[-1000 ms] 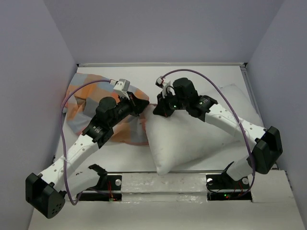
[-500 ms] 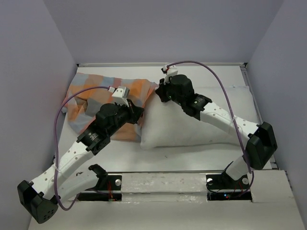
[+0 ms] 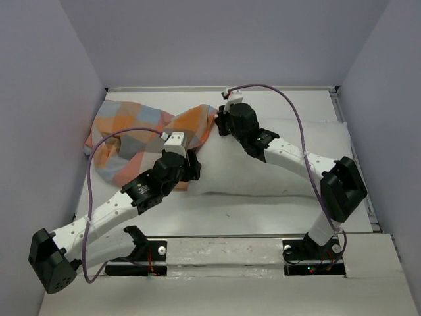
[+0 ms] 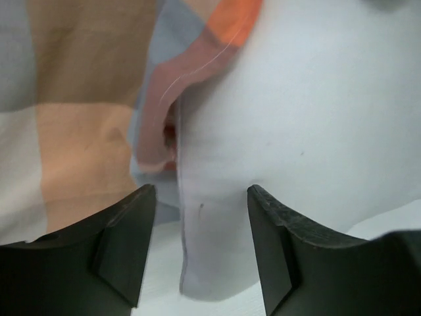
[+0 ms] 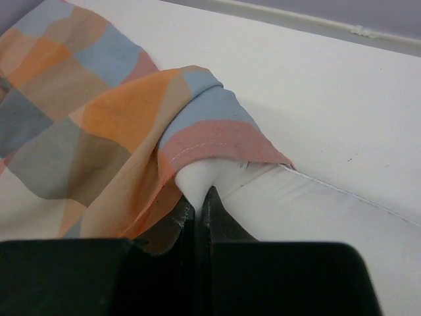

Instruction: Put the pillow into the pillowcase

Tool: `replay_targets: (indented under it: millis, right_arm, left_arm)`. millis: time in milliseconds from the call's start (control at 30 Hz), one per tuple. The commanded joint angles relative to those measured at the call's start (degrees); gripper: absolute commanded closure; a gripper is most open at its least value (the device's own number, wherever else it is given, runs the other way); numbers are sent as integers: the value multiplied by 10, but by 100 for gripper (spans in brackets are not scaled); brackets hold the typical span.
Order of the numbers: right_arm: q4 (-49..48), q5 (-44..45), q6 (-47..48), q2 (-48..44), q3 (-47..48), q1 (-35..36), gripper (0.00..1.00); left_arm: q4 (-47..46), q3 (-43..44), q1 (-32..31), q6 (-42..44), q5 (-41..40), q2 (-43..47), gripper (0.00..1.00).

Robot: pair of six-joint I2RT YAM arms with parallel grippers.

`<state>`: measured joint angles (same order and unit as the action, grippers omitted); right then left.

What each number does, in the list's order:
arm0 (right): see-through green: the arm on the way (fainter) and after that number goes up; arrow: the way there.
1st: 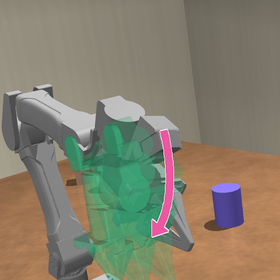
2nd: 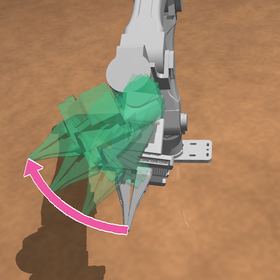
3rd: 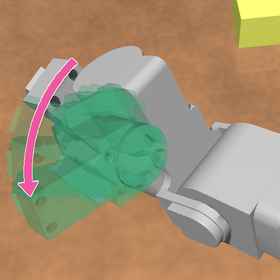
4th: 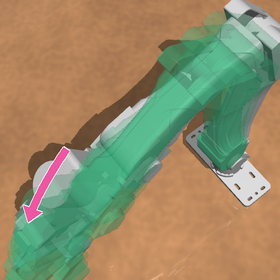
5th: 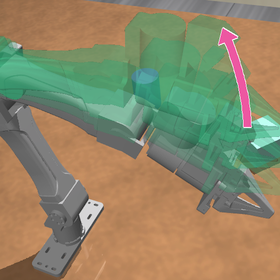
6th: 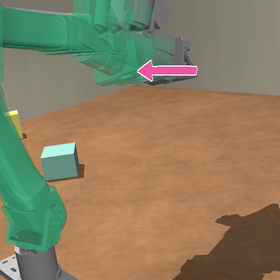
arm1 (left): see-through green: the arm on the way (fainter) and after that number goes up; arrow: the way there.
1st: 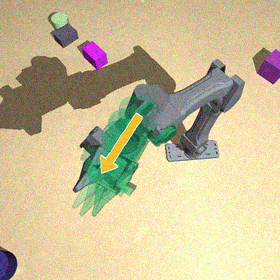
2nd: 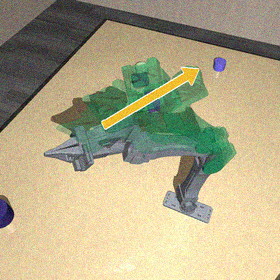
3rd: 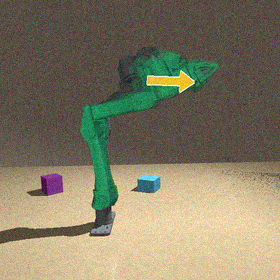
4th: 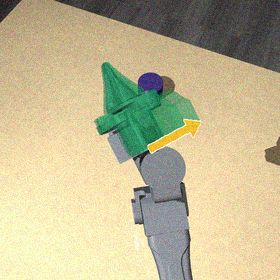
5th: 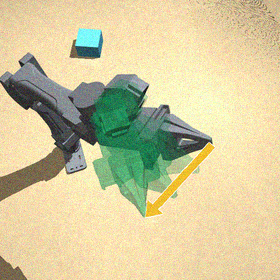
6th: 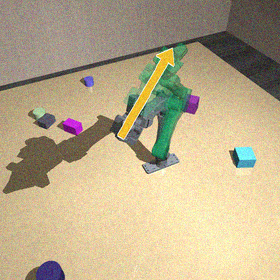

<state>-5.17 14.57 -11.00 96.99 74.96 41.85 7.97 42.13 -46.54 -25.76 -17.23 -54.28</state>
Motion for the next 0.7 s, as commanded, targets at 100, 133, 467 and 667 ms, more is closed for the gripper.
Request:
replay_targets:
  millis: [100, 133, 467, 667]
  right_arm:
    - [-71, -16, -2, -38, 2, -38, 100]
    - [-72, -31, -2, -44, -2, -38, 100]
    - [-67, -103, -7, -65, -32, -50, 100]
    - [-57, -123, -5, -65, -32, -50, 100]
  left_arm:
    - [-11, -72, -3, -73, -72, 66, 32]
    - [-13, -80, -3, -79, -72, 66, 31]
    - [-205, -132, 33, -89, -62, -6, 32]
    - [-334, -130, 84, -73, 44, -119, 39]
